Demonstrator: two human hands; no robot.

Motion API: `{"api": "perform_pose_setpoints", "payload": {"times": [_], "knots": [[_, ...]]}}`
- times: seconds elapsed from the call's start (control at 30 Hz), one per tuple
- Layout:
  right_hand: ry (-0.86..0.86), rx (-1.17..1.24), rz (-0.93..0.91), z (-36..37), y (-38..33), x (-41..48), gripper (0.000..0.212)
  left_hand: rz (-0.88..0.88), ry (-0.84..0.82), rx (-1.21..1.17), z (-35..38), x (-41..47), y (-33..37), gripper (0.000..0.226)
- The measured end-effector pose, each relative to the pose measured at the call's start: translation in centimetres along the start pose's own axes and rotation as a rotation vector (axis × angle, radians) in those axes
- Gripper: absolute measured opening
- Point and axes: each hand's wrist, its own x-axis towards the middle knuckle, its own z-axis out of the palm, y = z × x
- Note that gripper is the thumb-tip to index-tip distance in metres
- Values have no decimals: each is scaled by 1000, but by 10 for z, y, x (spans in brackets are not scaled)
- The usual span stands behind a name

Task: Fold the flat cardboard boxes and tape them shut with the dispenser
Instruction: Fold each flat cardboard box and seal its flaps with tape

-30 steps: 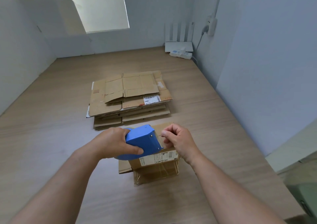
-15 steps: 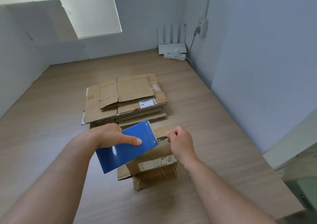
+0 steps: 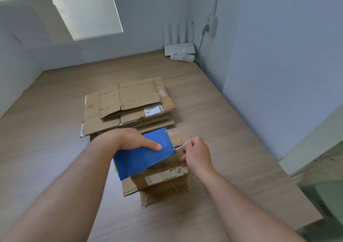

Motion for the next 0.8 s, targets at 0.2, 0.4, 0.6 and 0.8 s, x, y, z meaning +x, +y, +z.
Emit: {"api": "perform_pose_setpoints", "payload": {"times": [0.2,0.4,0.6,0.8], "knots": [[-65,153,159,-7,-6,5,22,-36,-29,26,-4,7,8,70],[-104,244,289,-7,-7,13,23,-85,-84,-13,-8,11,13,70],[-139,311,323,-7,-3,14,32,-94,-105,-19,-10,14,15,69],[-165,315,357,-9,16,20,18,-76,-78,-8,-9,15,15,65]]}}
